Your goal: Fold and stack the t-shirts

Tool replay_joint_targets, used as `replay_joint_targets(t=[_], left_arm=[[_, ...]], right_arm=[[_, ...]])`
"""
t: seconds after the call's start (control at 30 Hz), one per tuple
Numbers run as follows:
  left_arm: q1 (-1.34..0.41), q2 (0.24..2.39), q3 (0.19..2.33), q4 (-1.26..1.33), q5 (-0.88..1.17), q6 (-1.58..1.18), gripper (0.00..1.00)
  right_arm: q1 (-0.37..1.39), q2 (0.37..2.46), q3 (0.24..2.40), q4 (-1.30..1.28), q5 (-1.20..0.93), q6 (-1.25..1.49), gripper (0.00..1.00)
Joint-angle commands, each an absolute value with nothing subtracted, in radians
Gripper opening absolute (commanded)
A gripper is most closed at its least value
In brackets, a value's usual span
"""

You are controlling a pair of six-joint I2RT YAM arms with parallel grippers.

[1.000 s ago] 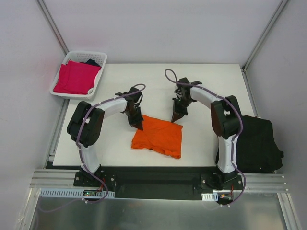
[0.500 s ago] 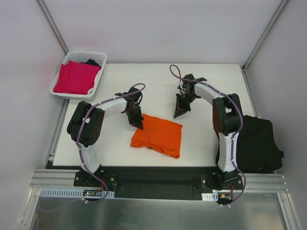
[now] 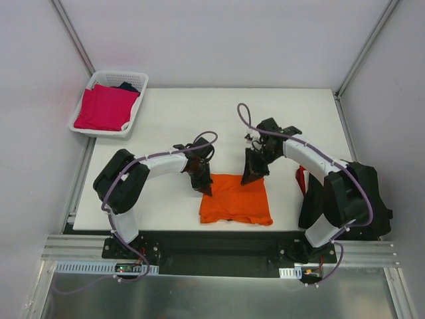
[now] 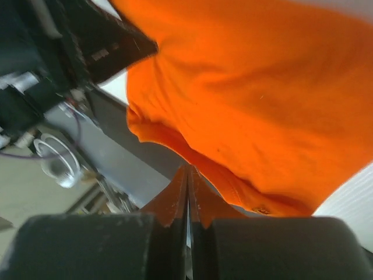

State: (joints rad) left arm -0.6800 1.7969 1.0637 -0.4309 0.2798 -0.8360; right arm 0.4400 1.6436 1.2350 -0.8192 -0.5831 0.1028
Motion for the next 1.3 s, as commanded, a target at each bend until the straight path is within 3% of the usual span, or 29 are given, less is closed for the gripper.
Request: replay_joint_targets(t=[0.0,0.1,0.23,0.37,0.87,1.07,1.27], left_arm=[[-0.713,1.827,1.038,-0.459,0.249,-0.887,0.00],[-0.713,1.786,1.046,-0.462,0.244,-0.893,0.00],[-0.715,1.688,1.039,-0.486,0.241,-0.925,0.12],[-0.736,1.602,1.055,-0.532,0.203,-0.940,0.16],[-0.808,1.581,1.069,-0.575,0.189,-0.992,0.17],[-0.836,1.618,1.075,-0.577,0.206,-1.000,0.15],[-0.834,1.586,1.195,-0.649,0.163,-0.962,0.17]], right_arm=[[0.512,1.573,1.085,-0.845,-0.594,0.101,0.01],[0.525,1.548,0.976,-0.857,-0.563,0.112,0.01],[0.528,1.473,0.885,-0.890,-0.528,0.100,0.01],[0.531,1.424,0.822,-0.899,-0.540,0.106,0.01],[0.624,1.425,0.597,-0.720,-0.534,0.208,0.01],[0.644,1.408,0.658,-0.761,-0.489,0.184,0.01],[0.635,1.325,0.940,-0.992,-0.462,0.155,0.01]])
